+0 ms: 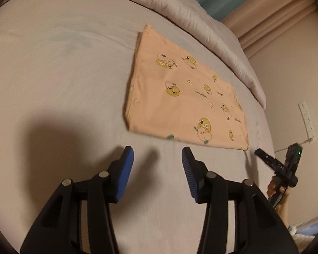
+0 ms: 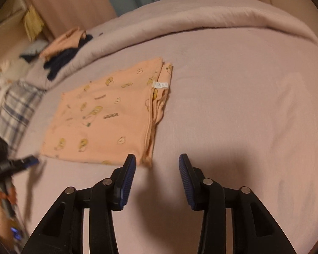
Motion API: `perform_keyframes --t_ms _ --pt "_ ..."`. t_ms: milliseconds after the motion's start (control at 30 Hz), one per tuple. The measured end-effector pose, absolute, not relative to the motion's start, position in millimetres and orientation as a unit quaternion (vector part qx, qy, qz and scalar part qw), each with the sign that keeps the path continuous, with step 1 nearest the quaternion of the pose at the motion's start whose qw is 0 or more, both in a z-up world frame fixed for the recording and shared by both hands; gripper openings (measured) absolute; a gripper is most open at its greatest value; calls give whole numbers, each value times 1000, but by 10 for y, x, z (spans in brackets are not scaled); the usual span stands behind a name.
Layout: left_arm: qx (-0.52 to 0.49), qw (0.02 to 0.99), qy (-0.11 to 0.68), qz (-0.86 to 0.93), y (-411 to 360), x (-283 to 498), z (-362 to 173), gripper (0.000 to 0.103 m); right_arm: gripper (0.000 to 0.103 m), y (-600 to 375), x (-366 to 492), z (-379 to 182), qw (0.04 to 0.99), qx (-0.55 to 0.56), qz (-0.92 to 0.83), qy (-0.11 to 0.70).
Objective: Fold small clothes
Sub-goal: 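Grasp the edge of the folded shirt with the left tool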
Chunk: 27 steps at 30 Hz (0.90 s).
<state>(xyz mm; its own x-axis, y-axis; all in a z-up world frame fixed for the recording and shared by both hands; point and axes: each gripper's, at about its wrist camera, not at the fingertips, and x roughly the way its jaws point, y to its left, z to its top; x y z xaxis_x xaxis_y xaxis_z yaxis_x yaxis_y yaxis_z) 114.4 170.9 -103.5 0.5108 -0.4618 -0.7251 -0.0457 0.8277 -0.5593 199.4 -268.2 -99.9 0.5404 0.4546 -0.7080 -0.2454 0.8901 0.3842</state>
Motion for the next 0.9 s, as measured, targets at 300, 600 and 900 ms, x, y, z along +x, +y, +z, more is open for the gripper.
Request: perform_keyframes --t_ms 300,600,900 --pt "-358 801 467 -111 1899 846 -1150 61 54 -2596 1730 -1205 838 205 223 454" --pt "-469 739 459 -152 1932 1145 -1417 61 56 -2309 1550 -1059 836 173 273 444" --pt "-508 710 456 -170 2061 1712 -1439 61 56 -2108 1607 -1069 831 156 299 442"
